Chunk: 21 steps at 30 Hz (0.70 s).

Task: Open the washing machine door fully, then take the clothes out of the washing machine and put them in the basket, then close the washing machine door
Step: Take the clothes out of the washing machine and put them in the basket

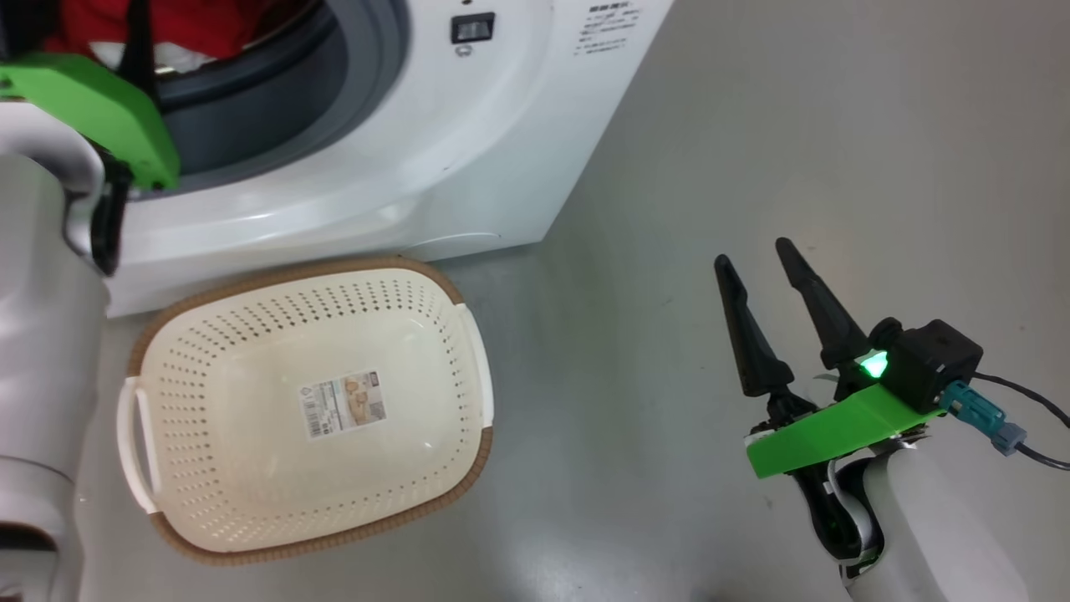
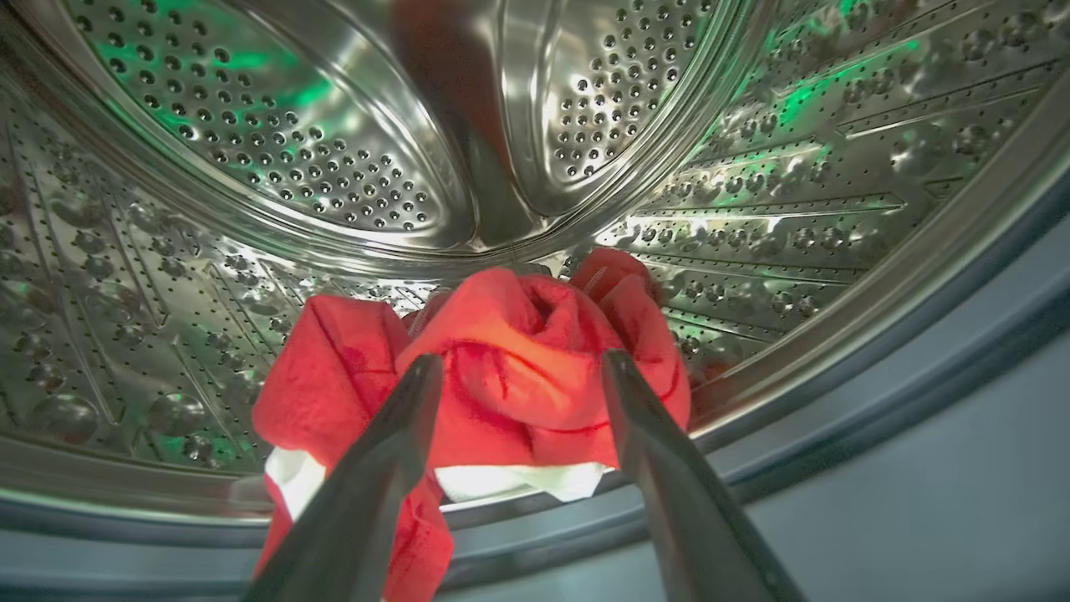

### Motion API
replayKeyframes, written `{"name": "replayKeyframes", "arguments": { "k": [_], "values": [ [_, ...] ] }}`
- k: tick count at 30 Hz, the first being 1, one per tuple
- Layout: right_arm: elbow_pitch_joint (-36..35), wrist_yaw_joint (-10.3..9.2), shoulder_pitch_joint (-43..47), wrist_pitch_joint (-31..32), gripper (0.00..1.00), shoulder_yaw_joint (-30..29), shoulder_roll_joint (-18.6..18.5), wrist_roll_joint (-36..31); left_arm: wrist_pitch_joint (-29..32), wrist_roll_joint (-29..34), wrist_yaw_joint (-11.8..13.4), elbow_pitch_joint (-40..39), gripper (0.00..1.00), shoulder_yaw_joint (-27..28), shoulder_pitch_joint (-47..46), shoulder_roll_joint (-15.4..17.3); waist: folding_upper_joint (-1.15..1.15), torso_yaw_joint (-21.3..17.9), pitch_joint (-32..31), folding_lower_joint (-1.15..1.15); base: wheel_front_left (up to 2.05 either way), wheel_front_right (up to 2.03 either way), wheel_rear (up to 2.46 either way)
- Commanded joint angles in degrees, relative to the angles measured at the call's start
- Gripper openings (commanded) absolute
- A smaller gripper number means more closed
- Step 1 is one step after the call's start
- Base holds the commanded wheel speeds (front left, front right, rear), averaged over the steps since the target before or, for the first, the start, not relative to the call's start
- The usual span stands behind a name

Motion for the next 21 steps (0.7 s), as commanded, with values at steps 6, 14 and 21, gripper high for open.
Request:
{"name": "replayKeyframes", "arguments": {
  "k": [6,14,21],
  "values": [
    [-1.65,0.36,-0.62,-0.37,1.0,2.17,0.22,1.83,-0.15,-0.16,-0.85,2.46,1.0,0.04,-3.96,3.54,0.0,-2.31,2.08,0.0,0.0,0.0,0.0],
    [-1.91,0.36,-1.03,-0.37,1.0,2.82,0.23,2.32,0.3,-0.06,-1.39,4.11,1.0,-0.92,-5.22,4.9,0.0,-3.51,2.7,0.0,0.0,0.0,0.0],
    [-2.17,0.36,-1.22,-0.37,1.0,2.53,0.23,2.2,0.41,-0.38,-1.61,4.83,0.0,-1.51,-5.97,5.07,0.0,-3.52,3.03,0.0,0.0,0.0,0.0]
  ]
}}
